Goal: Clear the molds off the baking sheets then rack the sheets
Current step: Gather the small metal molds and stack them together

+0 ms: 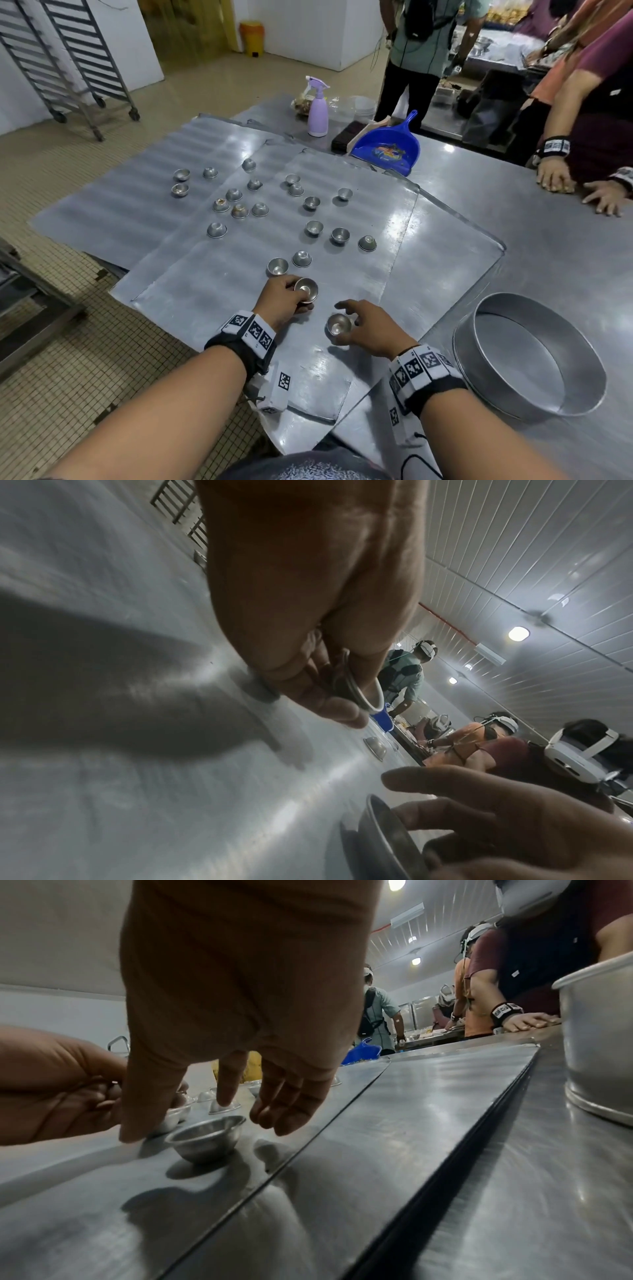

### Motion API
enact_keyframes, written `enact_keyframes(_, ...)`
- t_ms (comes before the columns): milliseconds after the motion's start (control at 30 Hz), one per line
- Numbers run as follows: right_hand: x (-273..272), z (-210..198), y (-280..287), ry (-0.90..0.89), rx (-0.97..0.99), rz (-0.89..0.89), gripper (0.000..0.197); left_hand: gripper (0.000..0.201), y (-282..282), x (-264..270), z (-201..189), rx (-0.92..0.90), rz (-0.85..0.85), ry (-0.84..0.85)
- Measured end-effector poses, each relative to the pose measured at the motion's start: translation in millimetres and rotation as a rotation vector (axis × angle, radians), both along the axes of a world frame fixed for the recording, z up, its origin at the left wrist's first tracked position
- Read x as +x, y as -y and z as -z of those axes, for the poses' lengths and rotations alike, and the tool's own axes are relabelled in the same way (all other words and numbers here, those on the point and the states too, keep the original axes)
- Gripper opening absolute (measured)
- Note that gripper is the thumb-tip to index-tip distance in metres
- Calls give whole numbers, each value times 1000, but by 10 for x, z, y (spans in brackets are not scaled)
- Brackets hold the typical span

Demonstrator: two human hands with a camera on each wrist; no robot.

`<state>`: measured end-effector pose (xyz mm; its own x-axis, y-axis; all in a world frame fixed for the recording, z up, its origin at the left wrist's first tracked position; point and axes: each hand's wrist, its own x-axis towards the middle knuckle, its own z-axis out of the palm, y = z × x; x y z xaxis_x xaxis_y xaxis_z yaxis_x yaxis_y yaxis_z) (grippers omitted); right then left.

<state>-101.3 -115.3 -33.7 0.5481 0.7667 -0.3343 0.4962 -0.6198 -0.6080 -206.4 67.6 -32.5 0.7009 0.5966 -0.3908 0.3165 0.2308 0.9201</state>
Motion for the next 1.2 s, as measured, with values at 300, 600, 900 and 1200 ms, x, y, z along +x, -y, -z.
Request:
enact_keyframes(300, 8, 145, 37, 71, 38, 115, 62, 25, 88, -10, 11, 48, 23, -4)
enact_keyframes(600, 24, 195, -46, 107, 63, 187, 63, 17, 19, -76, 42, 48, -33, -10)
enact_keyframes(900, -72, -110, -485, 70, 368, 140, 62, 17, -45, -107, -64, -162, -182, 117)
enact_keyframes(1200, -292, -191, -933, 23, 394, 42, 56, 22, -216, -285, -241, -293, -238, 181)
